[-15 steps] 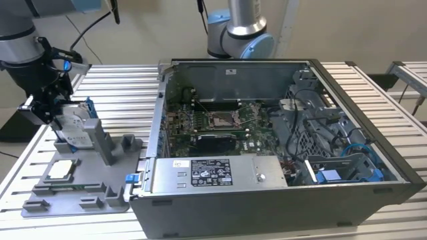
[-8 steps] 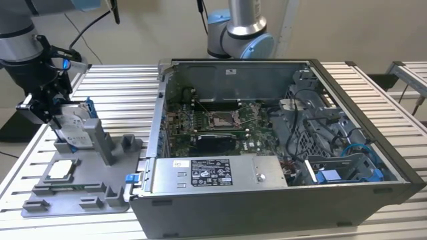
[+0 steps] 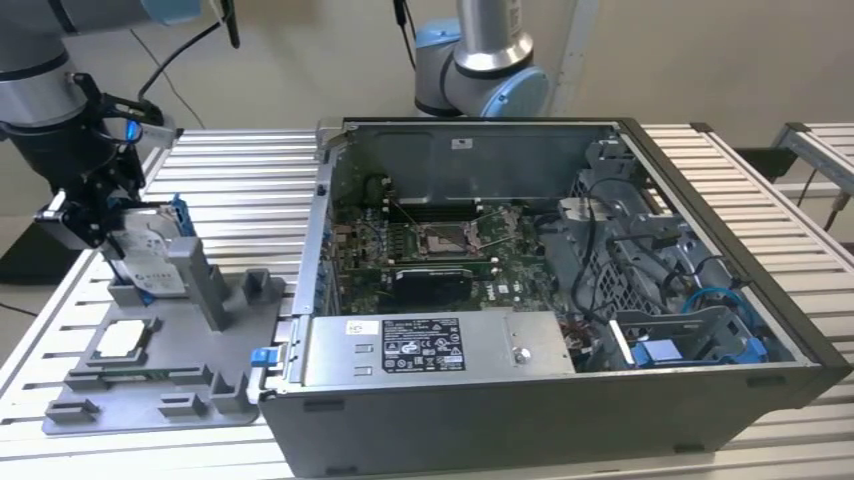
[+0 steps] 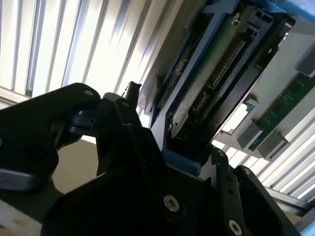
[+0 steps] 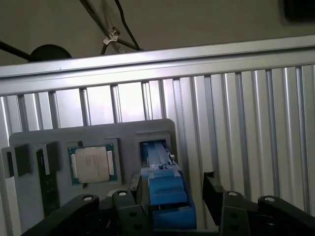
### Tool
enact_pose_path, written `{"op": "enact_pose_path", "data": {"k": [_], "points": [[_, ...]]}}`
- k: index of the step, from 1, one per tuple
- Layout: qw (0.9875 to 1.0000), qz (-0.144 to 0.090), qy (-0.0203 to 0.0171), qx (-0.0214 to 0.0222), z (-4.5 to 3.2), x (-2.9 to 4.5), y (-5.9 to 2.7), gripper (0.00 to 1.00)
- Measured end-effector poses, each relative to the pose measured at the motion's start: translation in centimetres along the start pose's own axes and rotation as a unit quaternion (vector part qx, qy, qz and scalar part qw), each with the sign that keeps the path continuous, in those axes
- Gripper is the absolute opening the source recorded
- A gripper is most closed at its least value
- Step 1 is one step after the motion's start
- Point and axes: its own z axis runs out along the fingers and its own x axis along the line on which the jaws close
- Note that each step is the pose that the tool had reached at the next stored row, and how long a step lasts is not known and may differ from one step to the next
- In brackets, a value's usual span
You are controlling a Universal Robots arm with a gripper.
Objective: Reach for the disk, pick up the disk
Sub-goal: 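Pick up the disk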
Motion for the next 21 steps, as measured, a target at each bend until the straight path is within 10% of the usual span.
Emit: {"op": "enact_pose_path", "data": {"k": [3,4,21], "points": [[1.0000,0.000,-0.0002,0.0000,0.00,0.01,0.00,1.00],[1.0000,0.000,-0.0002,0.0000,0.00,0.01,0.00,0.00],[1.0000,0.000,-0.0003,0.0002,0.03,0.01,0.00,0.00]]}}
